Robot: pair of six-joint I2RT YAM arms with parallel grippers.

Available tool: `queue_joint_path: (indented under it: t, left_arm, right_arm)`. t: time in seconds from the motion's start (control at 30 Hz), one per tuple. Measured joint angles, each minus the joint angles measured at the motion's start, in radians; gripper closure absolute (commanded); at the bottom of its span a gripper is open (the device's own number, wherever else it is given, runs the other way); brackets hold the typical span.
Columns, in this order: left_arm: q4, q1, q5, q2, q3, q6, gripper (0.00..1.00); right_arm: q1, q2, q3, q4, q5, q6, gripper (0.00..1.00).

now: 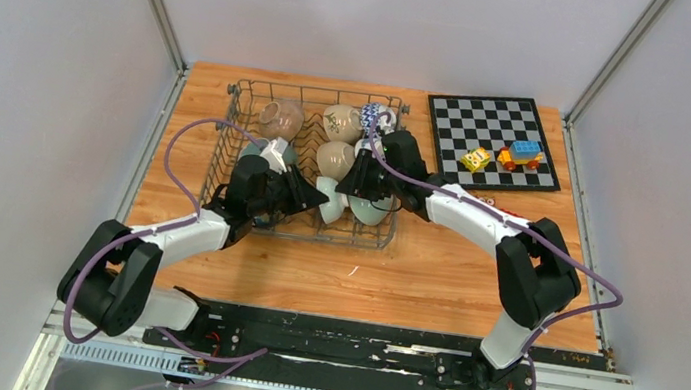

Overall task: Unload the bowls from the dish rack
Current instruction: Pick up the bowl from the dish rack.

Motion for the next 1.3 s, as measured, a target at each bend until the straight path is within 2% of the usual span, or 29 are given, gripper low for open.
queue_joint_path:
  t: [0.23, 0.47, 1.3]
  left_arm:
    - [-0.005, 0.000, 0.001, -0.005, 0.000, 0.000, 0.86]
    - [-0.004, 0.000, 0.003, -0.010, 0.000, -0.003, 1.00]
    - [-0.012, -0.001, 0.036, -0.132, -0.010, -0.007, 1.00]
  right_arm:
    - [0.000, 0.000, 0.000, 0.000, -0.002, 0.003, 0.65]
    - [0.000, -0.002, 0.000, 0.000, -0.002, 0.006, 0.63]
    - [0.010, -0.098, -0.029, 0.005, -0.003, 0.006, 0.60]
